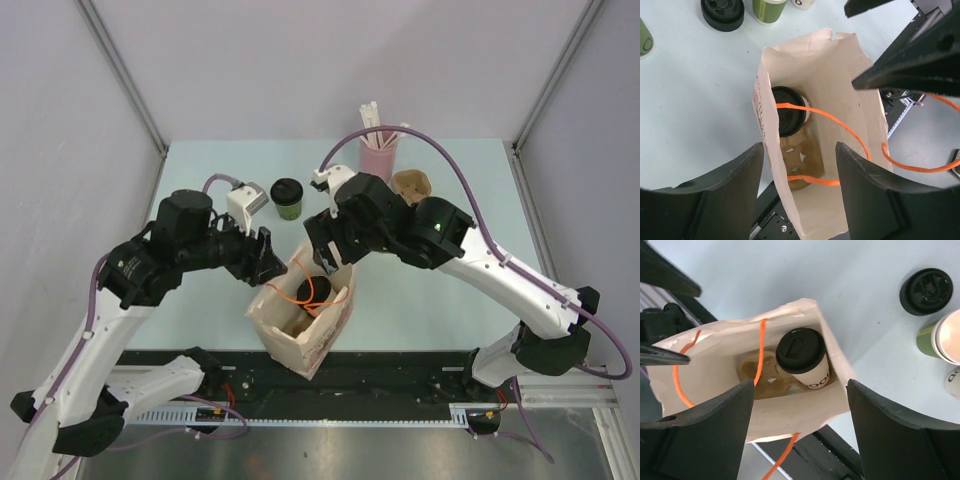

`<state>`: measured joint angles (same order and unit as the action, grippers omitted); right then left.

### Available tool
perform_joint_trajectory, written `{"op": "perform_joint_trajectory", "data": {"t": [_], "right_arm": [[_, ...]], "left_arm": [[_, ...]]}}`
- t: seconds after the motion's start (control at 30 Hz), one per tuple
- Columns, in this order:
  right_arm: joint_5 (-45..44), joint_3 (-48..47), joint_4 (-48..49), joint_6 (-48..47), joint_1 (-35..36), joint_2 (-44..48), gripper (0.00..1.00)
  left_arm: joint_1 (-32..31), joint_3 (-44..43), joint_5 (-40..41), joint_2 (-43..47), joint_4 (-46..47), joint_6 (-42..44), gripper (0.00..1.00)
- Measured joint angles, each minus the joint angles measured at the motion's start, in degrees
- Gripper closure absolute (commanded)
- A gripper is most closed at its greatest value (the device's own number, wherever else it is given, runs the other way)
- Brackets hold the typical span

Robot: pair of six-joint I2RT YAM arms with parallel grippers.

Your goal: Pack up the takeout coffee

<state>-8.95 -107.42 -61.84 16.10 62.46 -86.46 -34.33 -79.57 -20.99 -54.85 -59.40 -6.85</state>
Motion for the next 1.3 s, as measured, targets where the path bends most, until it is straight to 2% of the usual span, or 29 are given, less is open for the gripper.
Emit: {"op": "perform_joint_trajectory", "data": {"t": [0.2, 0.5, 0.8, 1.07, 1.3], "right_arm": [[-0.31, 1.88, 1.60, 2.38, -5.22, 2.08, 0.21], [-4.00, 1.88, 3.39, 9.66, -16.15, 4.66, 0.21], [-4.92, 1.86, -1.44, 13.94, -20.63, 2.51, 0.22], [-3.93, 1.86, -3.87, 13.40, -24.02, 1.27, 0.22], [-1.05, 0.59, -4.59, 10.75, -31.12, -0.72, 0.22]], "left_arm": [[2.12, -0.09, 1.31, -0.04, 0.11, -0.02, 0.33], [10.29, -0.31, 1.31, 0.04, 0.11, -0.22, 0.32], [17.20, 0.02, 1.25, 1.51, 0.02, -0.26, 0.30], [22.10, 0.44, 1.79, 1.60, -0.26, 0.00, 0.30], [27.87, 2.19, 2.95, 1.81, -2.03, 1.55, 0.29]]}}
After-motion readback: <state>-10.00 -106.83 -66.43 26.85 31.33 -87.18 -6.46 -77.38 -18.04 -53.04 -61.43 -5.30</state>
